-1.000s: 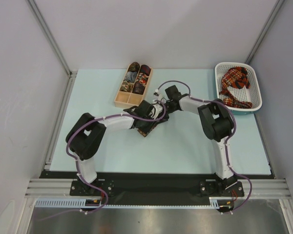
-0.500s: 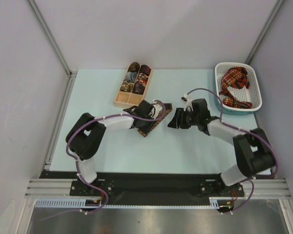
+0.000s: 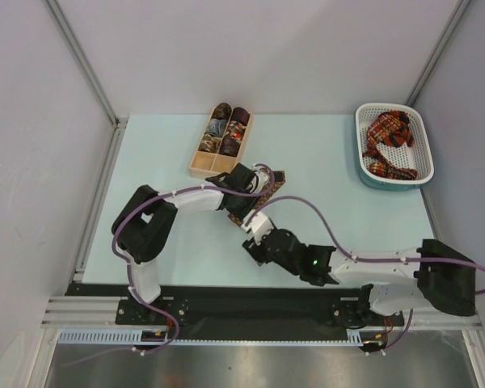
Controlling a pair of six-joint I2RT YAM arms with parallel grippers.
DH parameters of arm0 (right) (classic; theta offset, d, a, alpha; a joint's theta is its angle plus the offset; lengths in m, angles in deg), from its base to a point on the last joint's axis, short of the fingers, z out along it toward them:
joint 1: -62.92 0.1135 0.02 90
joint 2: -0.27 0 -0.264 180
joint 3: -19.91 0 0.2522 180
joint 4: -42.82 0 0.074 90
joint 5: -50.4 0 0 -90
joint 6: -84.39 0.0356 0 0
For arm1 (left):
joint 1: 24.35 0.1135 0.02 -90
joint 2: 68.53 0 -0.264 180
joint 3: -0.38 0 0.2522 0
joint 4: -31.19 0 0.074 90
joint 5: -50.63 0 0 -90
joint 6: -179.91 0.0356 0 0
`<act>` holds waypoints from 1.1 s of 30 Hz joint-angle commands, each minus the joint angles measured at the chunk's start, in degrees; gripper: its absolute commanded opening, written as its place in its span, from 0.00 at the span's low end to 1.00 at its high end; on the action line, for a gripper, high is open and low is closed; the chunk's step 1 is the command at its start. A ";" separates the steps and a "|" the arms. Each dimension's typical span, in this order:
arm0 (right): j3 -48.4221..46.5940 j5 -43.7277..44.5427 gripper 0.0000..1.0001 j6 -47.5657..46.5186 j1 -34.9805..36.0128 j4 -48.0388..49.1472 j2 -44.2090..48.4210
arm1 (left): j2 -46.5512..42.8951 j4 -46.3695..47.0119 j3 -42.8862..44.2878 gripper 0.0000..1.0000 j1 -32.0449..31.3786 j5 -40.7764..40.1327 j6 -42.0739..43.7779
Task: Roll the ties
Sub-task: Roll the tie
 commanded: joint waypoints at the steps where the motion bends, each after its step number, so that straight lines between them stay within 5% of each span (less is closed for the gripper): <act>1: -6.41 16.99 0.59 -9.97 5.88 -0.51 -8.63 | 2.84 -6.82 0.15 0.42 0.04 2.39 -2.21; 11: -28.30 25.27 0.55 -16.22 9.76 -14.02 -32.99 | 6.89 -15.52 6.12 0.41 0.04 3.71 -4.40; 19: -45.52 36.96 0.63 -14.72 7.38 -26.27 -48.74 | 8.73 -22.46 10.17 0.41 0.04 4.42 -4.76; 33: -53.80 41.45 0.62 -17.27 5.18 -33.31 -60.35 | 12.60 -28.53 14.30 0.41 0.04 4.50 -4.14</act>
